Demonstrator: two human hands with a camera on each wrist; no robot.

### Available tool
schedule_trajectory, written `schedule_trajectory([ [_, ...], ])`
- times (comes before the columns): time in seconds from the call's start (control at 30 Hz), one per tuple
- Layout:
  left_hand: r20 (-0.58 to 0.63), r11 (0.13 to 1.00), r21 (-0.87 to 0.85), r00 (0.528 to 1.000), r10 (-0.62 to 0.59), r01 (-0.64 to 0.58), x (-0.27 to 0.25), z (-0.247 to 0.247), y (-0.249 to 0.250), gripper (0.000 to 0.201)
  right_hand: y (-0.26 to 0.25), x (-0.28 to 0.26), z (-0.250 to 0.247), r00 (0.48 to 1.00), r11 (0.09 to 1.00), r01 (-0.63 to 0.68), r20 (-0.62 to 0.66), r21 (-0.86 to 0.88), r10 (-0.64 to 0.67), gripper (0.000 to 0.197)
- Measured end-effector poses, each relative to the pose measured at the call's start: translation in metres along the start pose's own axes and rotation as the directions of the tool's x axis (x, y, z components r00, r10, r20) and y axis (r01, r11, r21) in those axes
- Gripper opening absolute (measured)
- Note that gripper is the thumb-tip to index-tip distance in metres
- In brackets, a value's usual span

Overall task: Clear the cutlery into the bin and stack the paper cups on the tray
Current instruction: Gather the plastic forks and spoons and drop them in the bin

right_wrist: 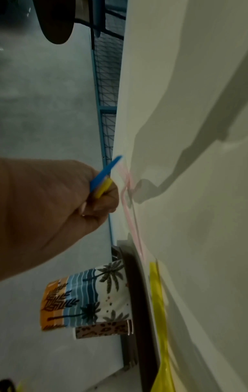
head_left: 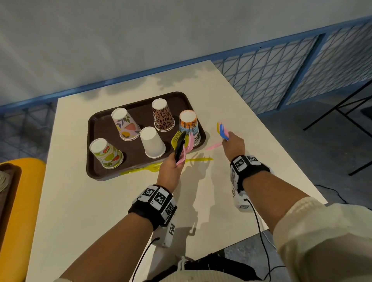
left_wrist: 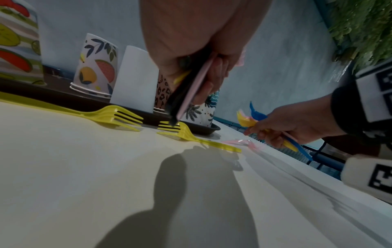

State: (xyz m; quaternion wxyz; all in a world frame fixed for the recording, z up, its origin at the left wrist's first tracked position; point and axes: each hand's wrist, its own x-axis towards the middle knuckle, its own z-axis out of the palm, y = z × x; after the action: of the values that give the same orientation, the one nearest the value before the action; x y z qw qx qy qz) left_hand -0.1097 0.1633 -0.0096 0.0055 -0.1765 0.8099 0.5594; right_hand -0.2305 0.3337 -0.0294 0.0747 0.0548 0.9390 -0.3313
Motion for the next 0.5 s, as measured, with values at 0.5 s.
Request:
schedule_trajectory([
  [0.5,-0.06,0.999,0.025,0.997,-0.046,0.047,-0.006,-0.008,-0.012,0.024,0.032,0.001,-0.008,1.0,0.989,-0.018,-0.003,-0.149,0.018,0.041],
])
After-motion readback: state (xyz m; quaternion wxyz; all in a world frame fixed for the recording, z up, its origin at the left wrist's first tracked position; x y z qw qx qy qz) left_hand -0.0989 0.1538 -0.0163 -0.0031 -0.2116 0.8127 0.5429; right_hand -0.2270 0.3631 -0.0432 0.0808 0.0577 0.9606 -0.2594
